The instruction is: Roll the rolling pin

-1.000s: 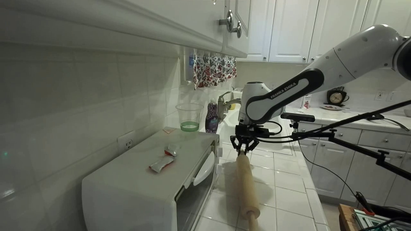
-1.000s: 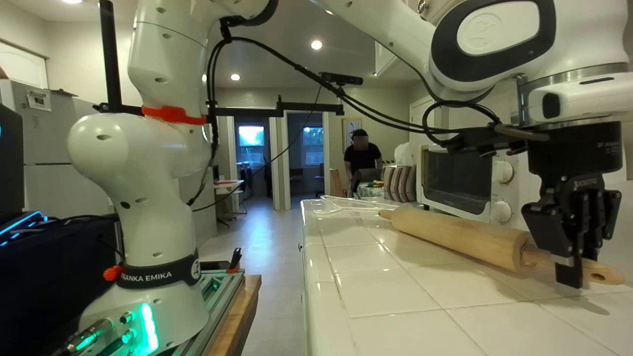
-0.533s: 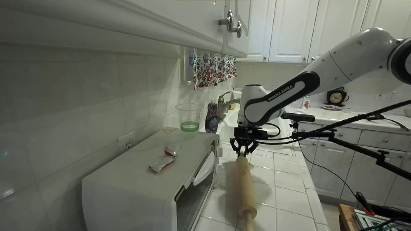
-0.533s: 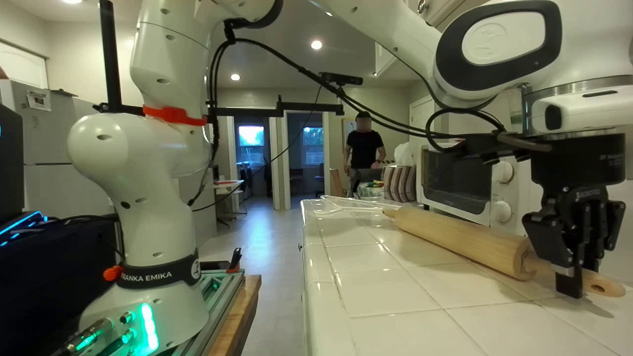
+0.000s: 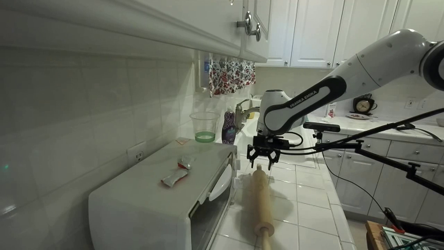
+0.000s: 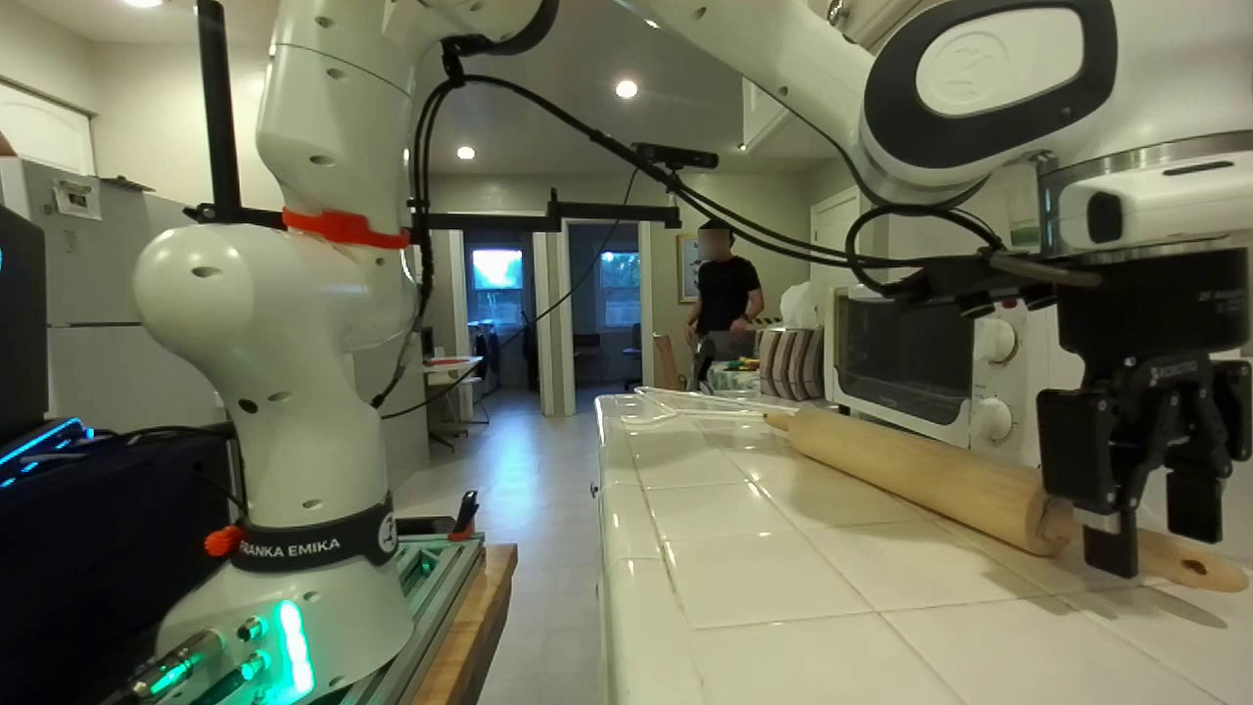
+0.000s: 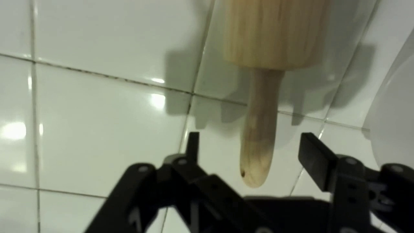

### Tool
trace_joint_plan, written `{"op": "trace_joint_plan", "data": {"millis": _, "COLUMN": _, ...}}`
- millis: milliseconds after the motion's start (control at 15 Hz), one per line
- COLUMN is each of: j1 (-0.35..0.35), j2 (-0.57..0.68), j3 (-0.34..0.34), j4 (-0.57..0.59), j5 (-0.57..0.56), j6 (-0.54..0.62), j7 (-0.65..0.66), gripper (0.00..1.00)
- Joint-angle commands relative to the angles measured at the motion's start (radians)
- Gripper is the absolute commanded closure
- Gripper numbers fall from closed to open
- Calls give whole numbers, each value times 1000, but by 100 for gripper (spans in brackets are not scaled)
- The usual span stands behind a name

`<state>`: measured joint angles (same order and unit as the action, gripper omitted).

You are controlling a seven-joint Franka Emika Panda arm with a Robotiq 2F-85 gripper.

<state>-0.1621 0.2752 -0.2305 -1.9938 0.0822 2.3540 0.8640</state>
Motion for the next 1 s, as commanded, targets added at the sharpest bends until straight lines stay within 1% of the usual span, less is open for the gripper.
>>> {"op": "trace_joint_plan", "data": {"millis": 0, "j1": -7, "j2": -77, "j3": -8, "j4": -13, "j5": -8, "j6": -67, "j7": -66, "gripper": 0}}
{"op": "trace_joint_plan", "data": {"millis": 67, "j1": -8, "j2": -101, "j3": -10, "j4": -27, "j5": -18, "j6": -79, "j7": -85, "gripper": 0}}
{"op": "trace_joint_plan", "data": {"millis": 200, "j1": -4, "j2": -163, "j3": -22, "j4": -78, "j5": -74, "j6": -69, "j7": -111, "gripper": 0}}
{"op": "trace_joint_plan", "data": {"millis": 400, "j1": -8, "j2": -294, "j3": -35, "j4": -183, "j5": -201, "j6": -48, "j7": -169, "gripper": 0}}
{"op": "trace_joint_plan", "data": {"millis": 533, "j1": -20, "j2": -391, "j3": -29, "j4": -249, "j5": -275, "j6": -43, "j7": -226, "gripper": 0}}
{"op": "trace_joint_plan", "data": {"millis": 667, "j1": -36, "j2": -490, "j3": -17, "j4": -305, "j5": -322, "j6": -50, "j7": -296, "gripper": 0}}
{"op": "trace_joint_plan", "data": {"millis": 733, "j1": -43, "j2": -546, "j3": -12, "j4": -329, "j5": -332, "j6": -60, "j7": -342, "gripper": 0}}
{"op": "trace_joint_plan", "data": {"millis": 800, "j1": -49, "j2": -590, "j3": -7, "j4": -346, "j5": -320, "j6": -75, "j7": -389, "gripper": 0}}
{"op": "trace_joint_plan", "data": {"millis": 933, "j1": -47, "j2": -679, "j3": -8, "j4": -362, "j5": -244, "j6": -167, "j7": -528, "gripper": 0}}
